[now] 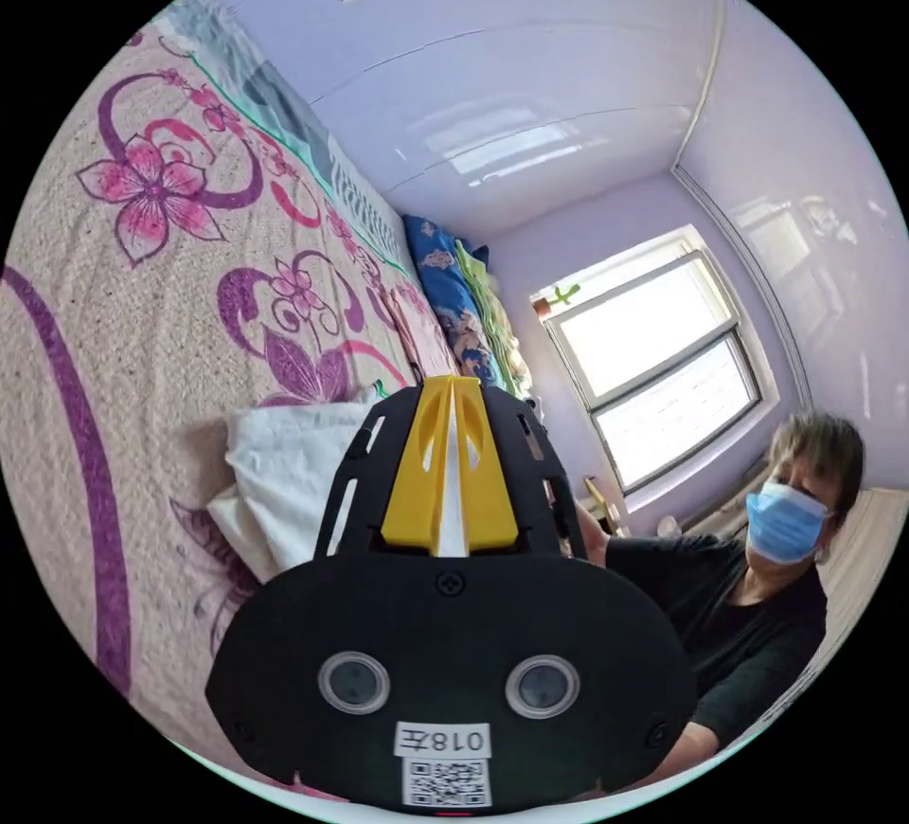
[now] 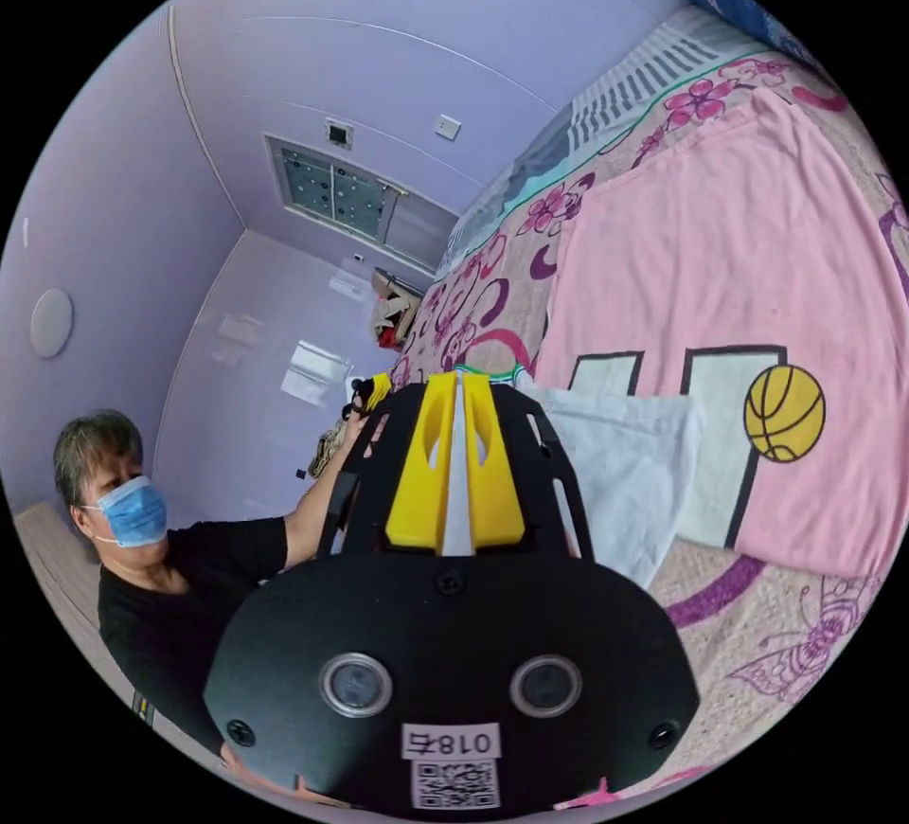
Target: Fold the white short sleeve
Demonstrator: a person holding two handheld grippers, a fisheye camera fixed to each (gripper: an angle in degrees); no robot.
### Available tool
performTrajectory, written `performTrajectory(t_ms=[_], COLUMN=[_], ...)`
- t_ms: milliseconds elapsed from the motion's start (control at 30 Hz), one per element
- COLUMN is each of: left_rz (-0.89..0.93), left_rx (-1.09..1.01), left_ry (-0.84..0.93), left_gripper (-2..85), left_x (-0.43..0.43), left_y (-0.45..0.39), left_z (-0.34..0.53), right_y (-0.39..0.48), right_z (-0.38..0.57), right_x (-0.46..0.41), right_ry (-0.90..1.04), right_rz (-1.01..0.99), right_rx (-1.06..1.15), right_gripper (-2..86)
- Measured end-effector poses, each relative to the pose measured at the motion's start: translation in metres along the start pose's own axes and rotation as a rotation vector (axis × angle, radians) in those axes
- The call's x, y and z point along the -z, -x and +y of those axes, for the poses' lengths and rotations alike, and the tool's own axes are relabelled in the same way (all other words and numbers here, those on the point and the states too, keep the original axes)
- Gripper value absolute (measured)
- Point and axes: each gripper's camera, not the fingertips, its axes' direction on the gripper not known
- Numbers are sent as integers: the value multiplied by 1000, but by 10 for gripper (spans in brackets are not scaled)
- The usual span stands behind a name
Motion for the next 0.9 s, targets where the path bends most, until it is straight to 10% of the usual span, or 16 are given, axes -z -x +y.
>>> performTrajectory(t_ms=[400,900], left_rz=[-406,-701], left_rx=[-218,-358], left_ry=[78,423], left_gripper=[106,86], left_x=[94,-6], left_y=[-135,-173], left_z=[263,279], right_y=[80,141], right_z=[269,336], right_x=[101,75], right_ry=[-19,157], right_rz=[252,537], right_rx=[75,196], right_gripper=[116,119])
